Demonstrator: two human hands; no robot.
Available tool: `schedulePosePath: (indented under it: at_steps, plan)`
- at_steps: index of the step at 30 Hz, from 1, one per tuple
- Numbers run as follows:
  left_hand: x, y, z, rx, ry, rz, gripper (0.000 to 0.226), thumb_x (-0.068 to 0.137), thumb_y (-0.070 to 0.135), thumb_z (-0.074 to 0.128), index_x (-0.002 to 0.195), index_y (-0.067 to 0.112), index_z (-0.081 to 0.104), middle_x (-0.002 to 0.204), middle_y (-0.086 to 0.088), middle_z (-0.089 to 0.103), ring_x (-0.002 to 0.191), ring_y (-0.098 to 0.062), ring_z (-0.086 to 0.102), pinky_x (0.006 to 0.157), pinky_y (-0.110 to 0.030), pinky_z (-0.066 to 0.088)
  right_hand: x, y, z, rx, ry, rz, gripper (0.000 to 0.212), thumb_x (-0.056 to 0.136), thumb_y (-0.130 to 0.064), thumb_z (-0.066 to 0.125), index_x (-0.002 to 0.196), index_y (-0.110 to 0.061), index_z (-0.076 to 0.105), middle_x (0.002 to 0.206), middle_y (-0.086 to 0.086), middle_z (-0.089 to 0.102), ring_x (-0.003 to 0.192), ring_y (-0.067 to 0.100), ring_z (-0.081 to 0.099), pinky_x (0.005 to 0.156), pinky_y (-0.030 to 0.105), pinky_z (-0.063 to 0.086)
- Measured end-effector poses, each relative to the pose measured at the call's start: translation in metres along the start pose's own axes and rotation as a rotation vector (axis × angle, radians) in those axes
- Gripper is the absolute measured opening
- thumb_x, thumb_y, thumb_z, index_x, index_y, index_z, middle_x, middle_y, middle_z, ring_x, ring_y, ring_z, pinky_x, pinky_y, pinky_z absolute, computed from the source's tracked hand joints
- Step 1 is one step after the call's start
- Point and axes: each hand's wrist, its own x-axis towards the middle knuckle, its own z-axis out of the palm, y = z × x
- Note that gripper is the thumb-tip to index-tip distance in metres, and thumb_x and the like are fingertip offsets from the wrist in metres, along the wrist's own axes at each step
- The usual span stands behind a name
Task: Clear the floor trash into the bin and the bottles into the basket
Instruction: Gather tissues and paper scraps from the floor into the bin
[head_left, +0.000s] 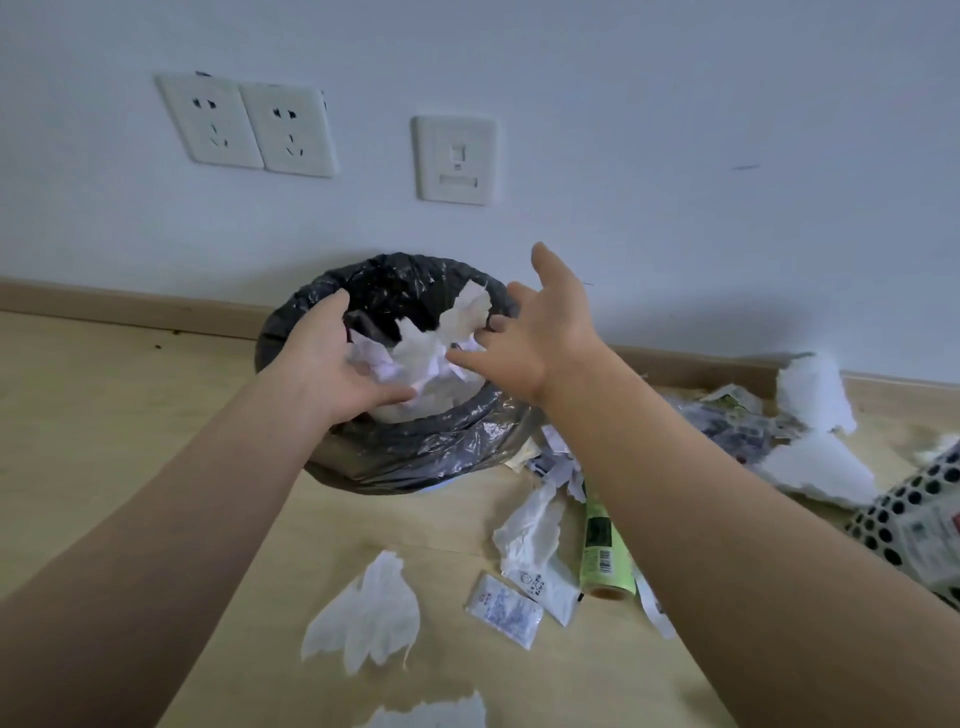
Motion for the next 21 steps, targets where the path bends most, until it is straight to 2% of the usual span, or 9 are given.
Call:
schedulePosePath:
  at_steps: [2, 3, 5, 6, 9, 11, 14, 17, 21]
  plan:
    - [-0.004, 0.003, -0.001, 0.019, -0.020, -0.004, 0.050, 0.093, 0.039, 0.050, 0.134, 0.013, 0.037, 0.129, -0.014, 0.045, 0.116, -0.040, 0.050, 0.087, -0.066, 0.044, -0.002, -0.003, -0.006, -0.089, -0.021, -0.011, 0.066, 0.095, -0.052, 0.039, 0.150, -0.023, 0.018, 0.158, 0.008, 0.012, 0.145, 0.029, 0.015, 0.107, 0.060, 0.025]
    - [-0.007, 0.004, 0.000, 0.041, -0.037, 0.012, 0.041, 0.094, 0.037, 0.049, 0.127, 0.012, 0.041, 0.119, -0.015, 0.048, 0.104, -0.037, 0.056, 0.081, -0.059, 0.050, -0.004, -0.005, -0.011, -0.132, -0.031, -0.013, 0.063, 0.096, -0.051, 0.037, 0.150, -0.022, 0.021, 0.158, 0.008, 0.014, 0.145, 0.028, 0.017, 0.101, 0.059, 0.031]
    - [-0.016, 0.002, 0.006, 0.139, -0.056, 0.054, 0.018, 0.096, 0.031, 0.049, 0.100, 0.013, 0.047, 0.099, -0.010, 0.047, 0.070, -0.027, 0.057, 0.062, -0.041, 0.053, -0.006, -0.007, -0.022, -0.237, -0.017, -0.032, 0.051, 0.098, -0.044, 0.036, 0.143, -0.021, 0.035, 0.153, 0.009, 0.029, 0.140, 0.025, 0.030, 0.091, 0.052, 0.041]
    - [-0.019, 0.000, 0.010, 0.225, -0.047, 0.096, 0.013, 0.096, 0.029, 0.050, 0.096, 0.016, 0.048, 0.096, -0.007, 0.043, 0.062, -0.024, 0.054, 0.063, -0.038, 0.051, -0.006, -0.007, -0.028, -0.291, 0.018, -0.051, 0.041, 0.099, -0.039, 0.038, 0.133, -0.019, 0.046, 0.144, 0.009, 0.042, 0.130, 0.024, 0.043, 0.086, 0.047, 0.044]
    - [-0.020, -0.013, 0.021, 0.549, -0.017, 0.346, 0.005, 0.095, 0.023, 0.050, 0.091, 0.022, 0.053, 0.092, 0.007, 0.044, 0.087, -0.015, 0.048, 0.085, -0.037, 0.046, -0.003, -0.005, -0.054, -0.375, 0.227, -0.112, 0.016, 0.097, -0.020, 0.042, 0.094, -0.012, 0.056, 0.093, 0.007, 0.063, 0.075, 0.020, 0.059, 0.065, 0.032, 0.046]
    - [-0.022, -0.023, 0.031, 0.668, -0.043, 0.504, 0.010, 0.094, 0.019, 0.049, 0.087, 0.024, 0.054, 0.087, 0.011, 0.047, 0.086, -0.012, 0.047, 0.078, -0.028, 0.042, 0.001, -0.005, -0.076, -0.413, 0.381, -0.107, 0.015, 0.096, -0.013, 0.042, 0.091, -0.010, 0.055, 0.077, 0.005, 0.059, 0.063, 0.018, 0.054, 0.059, 0.027, 0.045]
    - [-0.028, -0.046, 0.053, 0.734, -0.237, 0.556, 0.016, 0.094, 0.011, 0.047, 0.088, 0.021, 0.058, 0.084, 0.007, 0.056, 0.073, -0.007, 0.055, 0.065, -0.022, 0.043, 0.010, -0.002, -0.112, -0.473, 0.526, -0.082, 0.020, 0.098, -0.010, 0.040, 0.084, -0.009, 0.054, 0.069, 0.006, 0.055, 0.059, 0.017, 0.051, 0.056, 0.025, 0.042]
    - [-0.024, -0.086, 0.073, 0.912, -0.452, 0.458, 0.025, 0.093, 0.001, 0.043, 0.081, 0.018, 0.058, 0.077, 0.001, 0.058, 0.067, -0.010, 0.057, 0.060, -0.020, 0.045, 0.018, 0.008, -0.145, -0.529, 0.544, -0.073, 0.018, 0.098, -0.009, 0.037, 0.085, -0.012, 0.049, 0.067, 0.005, 0.045, 0.055, 0.015, 0.043, 0.053, 0.023, 0.036]
    - [0.016, -0.138, 0.078, 1.086, -0.419, 0.381, 0.029, 0.090, 0.001, 0.041, 0.079, 0.020, 0.059, 0.082, 0.000, 0.061, 0.076, -0.015, 0.060, 0.071, -0.026, 0.049, 0.037, 0.016, -0.186, -0.834, 0.638, -0.112, 0.018, 0.091, -0.007, 0.042, 0.096, -0.006, 0.059, 0.080, 0.009, 0.054, 0.076, 0.028, 0.059, 0.073, 0.038, 0.052]
